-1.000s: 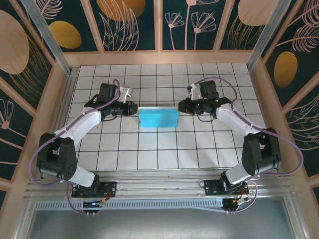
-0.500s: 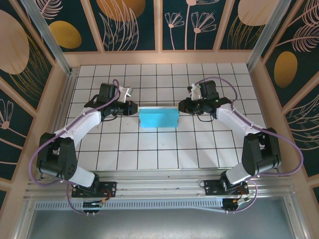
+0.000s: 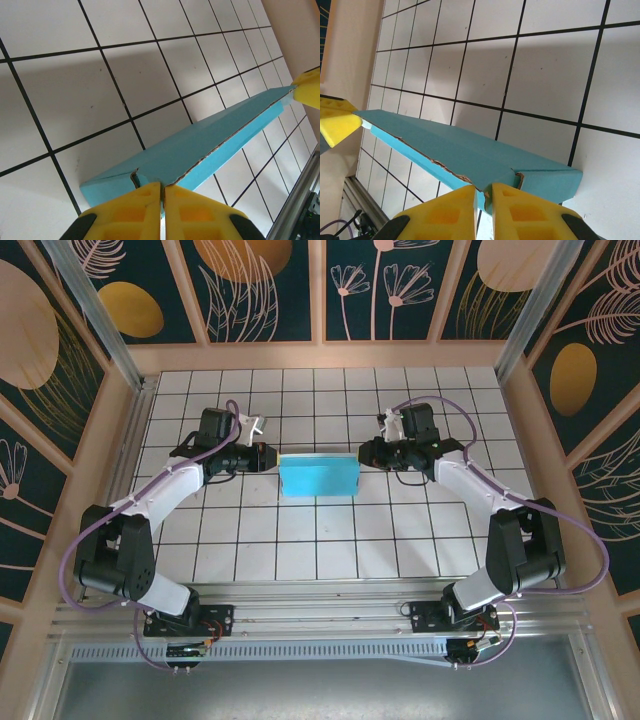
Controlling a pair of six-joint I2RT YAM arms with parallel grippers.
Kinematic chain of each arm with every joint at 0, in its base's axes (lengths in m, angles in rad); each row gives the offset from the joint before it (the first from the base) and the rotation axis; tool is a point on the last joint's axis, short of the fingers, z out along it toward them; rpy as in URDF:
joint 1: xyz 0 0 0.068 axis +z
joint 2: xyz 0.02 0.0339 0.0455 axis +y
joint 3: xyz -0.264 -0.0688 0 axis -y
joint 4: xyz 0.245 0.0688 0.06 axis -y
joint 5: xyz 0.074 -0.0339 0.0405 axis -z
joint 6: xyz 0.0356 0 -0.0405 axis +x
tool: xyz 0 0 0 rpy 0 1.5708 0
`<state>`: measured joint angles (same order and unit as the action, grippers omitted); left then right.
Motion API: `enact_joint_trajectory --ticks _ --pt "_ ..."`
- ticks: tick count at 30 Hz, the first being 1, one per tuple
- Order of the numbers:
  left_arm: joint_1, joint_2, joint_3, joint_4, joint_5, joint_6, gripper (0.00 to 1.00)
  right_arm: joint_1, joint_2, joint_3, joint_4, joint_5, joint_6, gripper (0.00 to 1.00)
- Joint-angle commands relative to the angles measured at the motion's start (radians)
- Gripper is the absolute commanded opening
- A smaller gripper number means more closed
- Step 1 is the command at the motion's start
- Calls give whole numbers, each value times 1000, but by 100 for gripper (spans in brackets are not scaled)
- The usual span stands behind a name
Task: Fold the paper box
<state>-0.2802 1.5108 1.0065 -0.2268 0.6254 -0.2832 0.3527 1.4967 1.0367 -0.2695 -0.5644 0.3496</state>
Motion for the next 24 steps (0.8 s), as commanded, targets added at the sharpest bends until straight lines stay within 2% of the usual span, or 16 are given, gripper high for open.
enact_joint_trajectory --ticks 1,12,22,24 --pt "-8 22 -23 -27 35 -8 9 17 -23 -21 -38 39 -16 16" --pt "-7 20 -51 -44 16 -1 9 18 -37 -45 -60 67 -38 16" --pt "-8 0 -86 -32 28 -14 15 17 -49 -48 -44 54 -21 18" --pt "-8 -10 -81 -29 30 -20 19 18 -58 -40 -45 51 -16 20"
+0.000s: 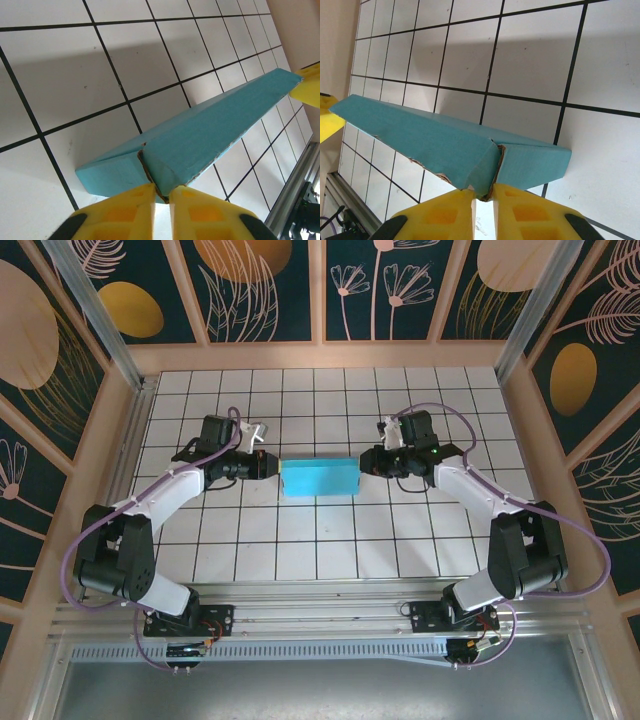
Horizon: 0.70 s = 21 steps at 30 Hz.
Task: Fold the paper box
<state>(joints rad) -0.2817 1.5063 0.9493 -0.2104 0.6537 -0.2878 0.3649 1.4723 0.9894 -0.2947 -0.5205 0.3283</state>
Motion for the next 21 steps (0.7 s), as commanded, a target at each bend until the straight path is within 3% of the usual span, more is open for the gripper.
enact_joint_trajectory --ticks 1,7,21 --pt "-7 -12 -20 -43 3 -18 22 6 -39 12 -20 5 7 21" --pt "-6 -51 -4 -32 3 -29 38 4 -63 31 -13 0 26 31" --pt "-6 -133 11 -23 -38 -61 55 -5 -115 90 -15 18 82 46"
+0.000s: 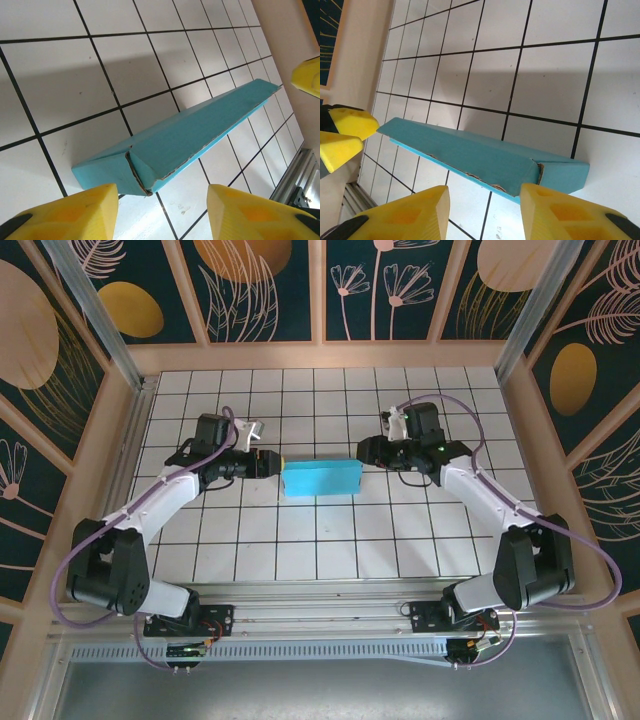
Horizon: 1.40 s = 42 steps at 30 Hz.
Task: Fold the paper box
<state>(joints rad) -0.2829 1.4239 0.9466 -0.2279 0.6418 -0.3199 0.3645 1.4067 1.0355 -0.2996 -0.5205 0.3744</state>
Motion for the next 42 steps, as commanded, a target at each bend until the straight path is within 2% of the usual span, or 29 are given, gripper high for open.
enact_joint_trajectory --ticks 1,4,7,11,14,20,23,28,35,42 --pt "-6 -62 17 -7 -34 -37 56 -7 -57 47 -6 23 45 47" --pt "-5 -90 21 0 -107 -108 59 -11 -80 57 5 65 98 48" --pt "-5 -109 -2 40 -226 -287 60 -11 -93 46 13 150 226 47" --pt "-5 -111 -61 156 -205 -525 59 -10 -70 45 -8 170 379 46" --pt "-5 -111 -99 210 -214 -666 59 -3 -32 58 -34 131 405 46" --pt "-37 -80 -76 159 -240 -602 65 1 14 43 -33 93 388 47" --pt "-55 -55 -78 171 -219 -603 67 6 31 29 -2 53 397 42" --pt "-82 -18 -77 171 -222 -594 67 12 43 -1 5 66 392 36" --pt "-91 19 -78 167 -214 -577 58 15 55 -37 -6 99 359 28" --pt "-93 47 -86 176 -197 -569 40 25 65 -36 -24 145 327 23"
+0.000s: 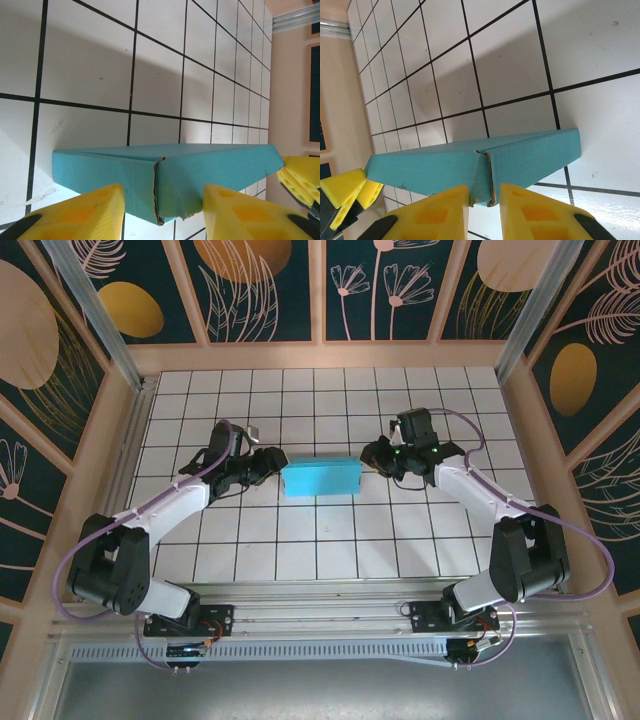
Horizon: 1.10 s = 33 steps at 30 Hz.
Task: Fold the paper box
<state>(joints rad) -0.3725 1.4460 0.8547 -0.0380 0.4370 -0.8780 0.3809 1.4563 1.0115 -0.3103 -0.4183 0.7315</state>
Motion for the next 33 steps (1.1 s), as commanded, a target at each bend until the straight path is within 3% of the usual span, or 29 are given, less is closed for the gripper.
enact_joint_trajectory --ticks 1,6,12,17,21,29,33 --pt "-4 28 5 -14 7 -8 37 10 15 -11 -13 42 -31 23" --pt "-4 32 3 -31 0 4 31 11 5 14 -33 54 -36 23" --pt "-3 10 16 -33 -15 11 48 12 -37 34 -5 93 -12 39" --pt "-3 17 14 -30 -8 10 50 12 -13 33 25 69 -3 45" --pt "-3 22 5 -22 4 14 45 24 19 27 46 41 -5 40" --pt "-3 18 -90 34 38 -21 21 35 6 -81 41 124 -42 15" --pt "-7 10 -135 93 57 -49 16 35 6 -88 8 147 -67 13"
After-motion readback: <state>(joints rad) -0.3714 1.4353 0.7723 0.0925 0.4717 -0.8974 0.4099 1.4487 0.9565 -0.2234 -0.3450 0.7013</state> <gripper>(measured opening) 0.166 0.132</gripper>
